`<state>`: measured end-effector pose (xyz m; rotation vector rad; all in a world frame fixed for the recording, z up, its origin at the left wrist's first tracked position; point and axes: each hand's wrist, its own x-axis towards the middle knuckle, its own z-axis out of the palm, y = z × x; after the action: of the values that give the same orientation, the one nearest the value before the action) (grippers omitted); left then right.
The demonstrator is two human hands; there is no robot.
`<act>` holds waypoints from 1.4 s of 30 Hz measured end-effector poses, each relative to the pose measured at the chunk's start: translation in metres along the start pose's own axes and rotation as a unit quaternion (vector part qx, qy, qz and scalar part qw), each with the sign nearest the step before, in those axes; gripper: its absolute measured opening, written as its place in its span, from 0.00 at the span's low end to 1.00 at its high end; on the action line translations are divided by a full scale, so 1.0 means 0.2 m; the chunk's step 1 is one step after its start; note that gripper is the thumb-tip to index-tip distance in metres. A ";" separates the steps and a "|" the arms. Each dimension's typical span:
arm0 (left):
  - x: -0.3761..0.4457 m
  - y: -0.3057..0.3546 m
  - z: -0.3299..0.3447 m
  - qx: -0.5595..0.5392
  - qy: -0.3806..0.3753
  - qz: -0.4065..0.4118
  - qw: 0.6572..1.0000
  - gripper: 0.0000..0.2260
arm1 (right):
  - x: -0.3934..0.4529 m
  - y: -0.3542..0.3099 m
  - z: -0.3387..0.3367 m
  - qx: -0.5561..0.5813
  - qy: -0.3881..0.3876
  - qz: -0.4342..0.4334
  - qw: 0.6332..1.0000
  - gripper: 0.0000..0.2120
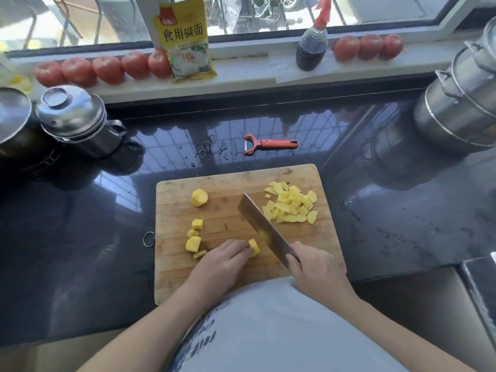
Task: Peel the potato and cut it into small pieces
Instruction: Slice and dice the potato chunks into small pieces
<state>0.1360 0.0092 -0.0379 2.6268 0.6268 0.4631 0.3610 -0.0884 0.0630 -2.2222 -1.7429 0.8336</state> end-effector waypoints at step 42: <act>0.14 0.18 0.12 0.038 0.092 -0.122 0.987 0.10 | 0.19 0.09 0.08 -0.184 -0.019 -0.071 0.980 0.11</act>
<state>0.1818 -0.0132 -0.0370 2.5479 1.0308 0.6209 0.3722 -0.0606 0.0298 -2.2693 -2.1958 0.5629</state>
